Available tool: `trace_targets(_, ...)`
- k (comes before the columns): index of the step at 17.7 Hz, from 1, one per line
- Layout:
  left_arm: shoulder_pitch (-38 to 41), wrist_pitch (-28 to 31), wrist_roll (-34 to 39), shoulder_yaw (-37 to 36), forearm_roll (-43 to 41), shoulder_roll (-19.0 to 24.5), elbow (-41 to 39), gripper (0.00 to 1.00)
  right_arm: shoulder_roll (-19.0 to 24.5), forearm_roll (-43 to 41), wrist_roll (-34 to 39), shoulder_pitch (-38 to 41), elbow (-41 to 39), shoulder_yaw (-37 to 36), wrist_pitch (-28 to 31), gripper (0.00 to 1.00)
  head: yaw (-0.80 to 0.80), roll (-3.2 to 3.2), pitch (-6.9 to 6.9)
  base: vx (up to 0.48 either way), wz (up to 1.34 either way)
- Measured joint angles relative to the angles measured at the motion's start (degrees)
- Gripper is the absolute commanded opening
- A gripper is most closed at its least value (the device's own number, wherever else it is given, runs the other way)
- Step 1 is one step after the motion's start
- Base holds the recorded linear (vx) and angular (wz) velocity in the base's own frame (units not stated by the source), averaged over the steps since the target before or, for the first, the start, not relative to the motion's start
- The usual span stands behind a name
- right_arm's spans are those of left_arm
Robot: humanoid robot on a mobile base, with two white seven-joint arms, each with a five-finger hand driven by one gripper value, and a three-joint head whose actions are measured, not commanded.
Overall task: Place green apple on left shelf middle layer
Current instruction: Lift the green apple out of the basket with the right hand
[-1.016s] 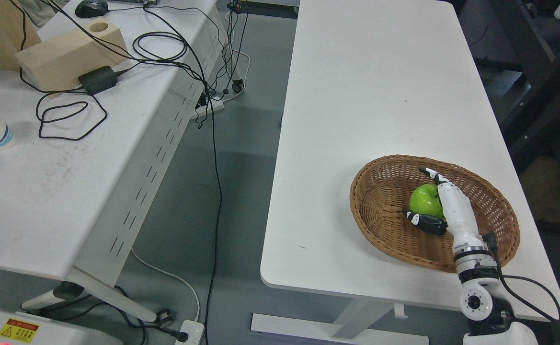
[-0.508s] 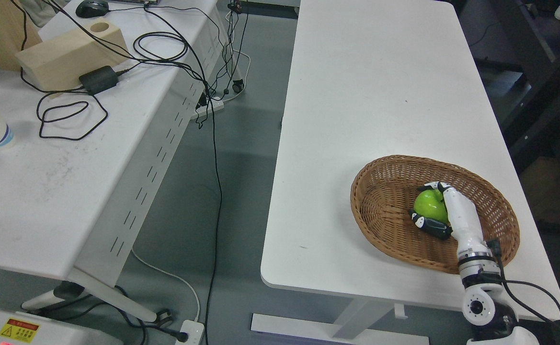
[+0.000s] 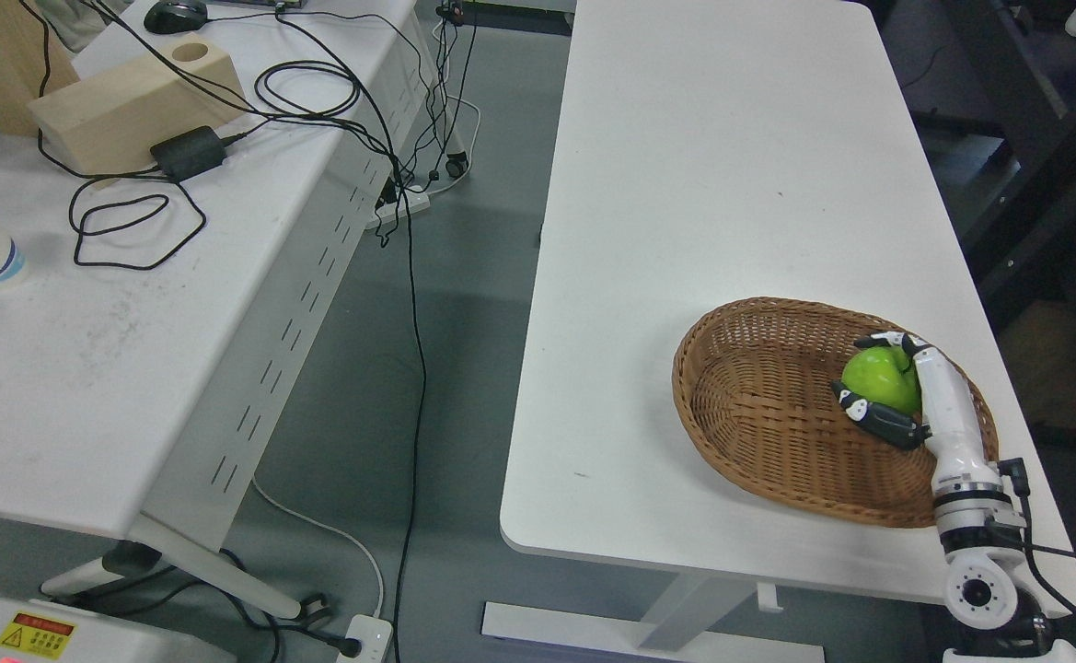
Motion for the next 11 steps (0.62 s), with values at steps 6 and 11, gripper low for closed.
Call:
trace_targets(6,0.00,0.00,0.00,0.00,0.00,0.00,0.00,1.00,-0.23,-3.11,-6.91,0.45,-1.62,-3.21,-0.50,0.00,0.00,0.00,0.00,0.000,0.00)
trace_targets(11,0.00,0.00,0.00,0.00,0.00,0.00,0.00,1.00,0.31,-5.53,-8.66,0.61,-2.76,-5.42,-3.46,0.00,0.00,0.00,0.00,0.000,0.00)
